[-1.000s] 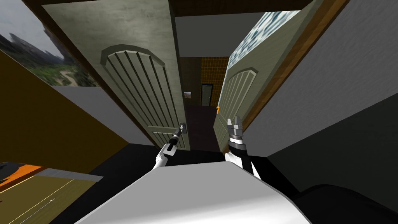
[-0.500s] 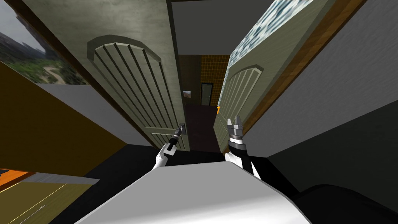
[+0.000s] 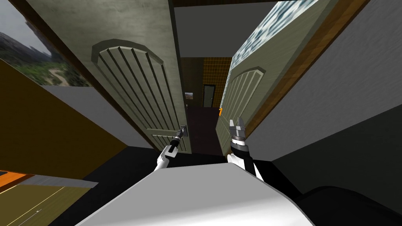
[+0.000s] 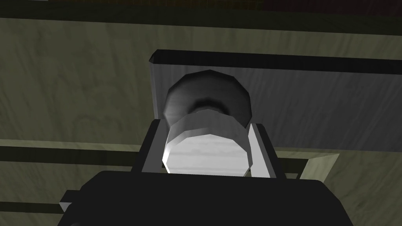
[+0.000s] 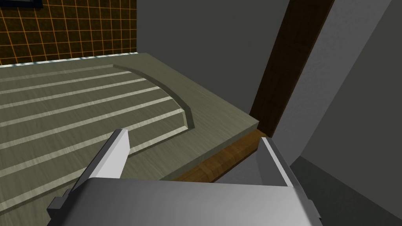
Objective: Push the door open
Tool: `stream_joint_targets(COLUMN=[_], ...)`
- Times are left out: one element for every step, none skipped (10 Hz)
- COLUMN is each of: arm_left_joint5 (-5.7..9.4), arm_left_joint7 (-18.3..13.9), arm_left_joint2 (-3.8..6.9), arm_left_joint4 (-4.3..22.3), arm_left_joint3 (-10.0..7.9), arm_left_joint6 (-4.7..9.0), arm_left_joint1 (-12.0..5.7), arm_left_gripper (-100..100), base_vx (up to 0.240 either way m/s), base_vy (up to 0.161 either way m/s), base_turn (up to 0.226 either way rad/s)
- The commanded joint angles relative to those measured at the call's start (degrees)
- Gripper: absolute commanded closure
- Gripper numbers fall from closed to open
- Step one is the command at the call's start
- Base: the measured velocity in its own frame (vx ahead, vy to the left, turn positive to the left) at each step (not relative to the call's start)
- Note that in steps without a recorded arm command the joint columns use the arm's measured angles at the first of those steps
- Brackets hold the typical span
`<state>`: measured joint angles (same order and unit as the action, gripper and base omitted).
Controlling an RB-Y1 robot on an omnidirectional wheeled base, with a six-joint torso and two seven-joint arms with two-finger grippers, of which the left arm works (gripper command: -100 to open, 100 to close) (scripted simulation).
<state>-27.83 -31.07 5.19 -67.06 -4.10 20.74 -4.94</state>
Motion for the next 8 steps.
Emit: stream_joint_targets(arm_left_joint5=[0.20,0.35,0.50,0.59,0.78,0.98,1.19,1.42], arm_left_joint7=[0.2,0.4,0.7,0.8,1.0,1.3,1.6,1.9], arm_left_joint2=[0.22,0.28,0.34,0.37,0.43,0.48,0.53,0.57], arm_left_joint4=[-0.4,-0.3,-0.2,-0.1,0.0,0.2,0.3,0.5], arm_left_joint3=[-0.77,-1.21,-1.71,-1.99,-2.55,-3.19,-3.84,-4.55], arm_left_joint6=[0.01,-0.03,-0.07,-0.09,-0.13,-0.18,-0.23,-0.28], arm_left_joint1=[-0.49,-0.55,-0.61,-0.64,-0.71,-0.79,-0.87,-0.96], arm_left_gripper=[100,100,100,100,100,100,100,100], base_vx=[0.144,0.136,0.177,0.174,0.171,0.193,0.176,0.192], base_vy=[-0.048,-0.046,-0.064,-0.069,-0.088,-0.083,-0.090,-0.109], base_turn=[0.026,0.021,0.026,0.039,0.047,0.057,0.061,0.068])
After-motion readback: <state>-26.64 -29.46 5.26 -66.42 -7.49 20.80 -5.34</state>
